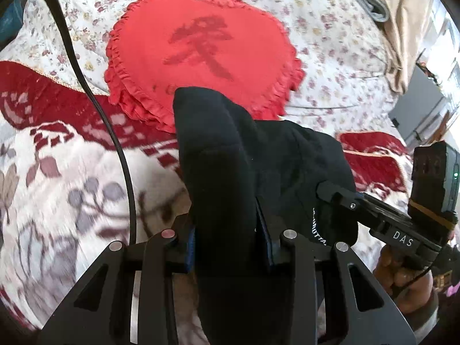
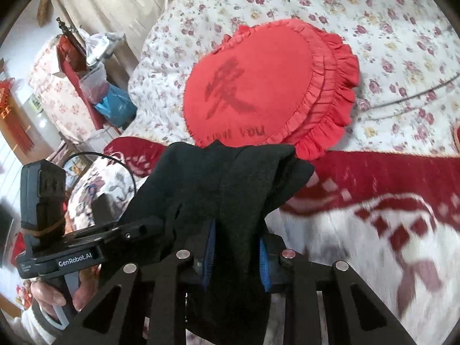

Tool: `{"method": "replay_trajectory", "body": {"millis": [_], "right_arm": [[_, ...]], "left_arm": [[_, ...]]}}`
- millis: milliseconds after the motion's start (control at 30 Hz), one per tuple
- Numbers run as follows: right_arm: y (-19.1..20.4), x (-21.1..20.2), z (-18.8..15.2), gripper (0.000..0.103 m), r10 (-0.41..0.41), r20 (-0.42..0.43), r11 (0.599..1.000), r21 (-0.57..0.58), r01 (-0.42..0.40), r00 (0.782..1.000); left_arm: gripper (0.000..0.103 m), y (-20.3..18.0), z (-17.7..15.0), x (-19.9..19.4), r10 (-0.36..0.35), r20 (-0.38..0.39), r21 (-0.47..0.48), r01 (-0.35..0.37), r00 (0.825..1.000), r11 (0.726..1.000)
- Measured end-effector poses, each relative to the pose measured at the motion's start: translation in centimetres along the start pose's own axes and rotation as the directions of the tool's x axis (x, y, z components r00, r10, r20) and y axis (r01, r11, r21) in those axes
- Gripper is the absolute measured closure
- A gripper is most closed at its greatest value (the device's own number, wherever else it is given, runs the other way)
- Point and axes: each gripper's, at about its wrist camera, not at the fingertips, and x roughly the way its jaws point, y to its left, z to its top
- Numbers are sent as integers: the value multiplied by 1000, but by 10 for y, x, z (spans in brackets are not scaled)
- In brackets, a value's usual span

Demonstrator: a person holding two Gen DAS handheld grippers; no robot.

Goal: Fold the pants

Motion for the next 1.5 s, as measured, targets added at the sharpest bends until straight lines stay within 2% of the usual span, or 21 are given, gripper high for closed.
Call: {"method": "replay_trajectory", "body": {"millis": [33, 100, 133, 167, 200, 267, 333, 433, 533, 633, 667, 700, 800, 900, 1067, 1233, 1500], "right_arm": [[-3, 12, 1, 78, -16, -21, 1000, -7, 16, 1000], [-14, 42, -2, 74, -97, -97, 995, -10, 96, 991], [-19, 54, -8, 70, -146, -147, 989, -16, 145, 978], [-21, 56, -13, 60, -165, -154, 986, -23, 163, 974], [-20, 51, -14, 57, -160, -138, 987, -24, 159, 977], [-15, 36, -14, 57, -189, -126, 982, -51, 184, 974], [-8, 22, -11, 57, -210, -107, 976, -73, 203, 972], [13, 4, -5, 57, -123, -68, 987, -111, 115, 990], [26, 9, -15, 57, -97, -90, 985, -153, 82, 991], [24, 38, -42, 60, -192, -168, 968, -195, 159, 967], [22, 41, -49, 60, -213, -140, 962, -202, 183, 967], [23, 38, -50, 60, -212, -118, 962, -199, 186, 970], [28, 29, -41, 60, -207, -125, 966, -182, 183, 970], [34, 13, -34, 57, -205, -75, 969, -155, 192, 976], [45, -1, -35, 53, -216, -42, 968, -142, 208, 976], [51, -15, -35, 52, -223, -25, 967, -128, 219, 974], [65, -29, -36, 48, -213, 1, 967, -143, 211, 977]], "left_arm": [[68, 4, 1, 10, 18, -15, 4, -18, 1000, 1000], [60, 16, -2, 37, 74, -93, 2, -74, 993, 997], [49, 22, -5, 44, 99, -118, -1, -100, 988, 995], [46, 27, -8, 45, 109, -114, -11, -111, 987, 994], [44, 29, -10, 41, 108, -103, -16, -110, 989, 994], [44, 31, -10, 30, 118, -91, -9, -119, 989, 993], [44, 29, -11, 17, 160, -72, 6, -160, 985, 987], [44, 21, -19, 3, 185, -36, 35, -184, 982, 982], [44, 17, -30, 4, 216, -12, 33, -216, 976, 976], [43, 15, -40, 15, 238, -7, 24, -238, 971, 971], [43, 13, -42, 18, 242, -9, 26, -241, 970, 970], [43, 12, -42, 19, 252, -1, 29, -252, 968, 967], [43, 5, -42, 12, 281, 29, 41, -282, 959, 959], [43, 1, -42, 3, 287, 50, 32, -289, 957, 957], [43, -9, -47, -15, 340, 102, 53, -346, 935, 937], [43, -12, -52, -39, 334, 140, 21, -340, 932, 940], [43, -15, -54, -71, 353, 193, 0, -359, 916, 933]]}}
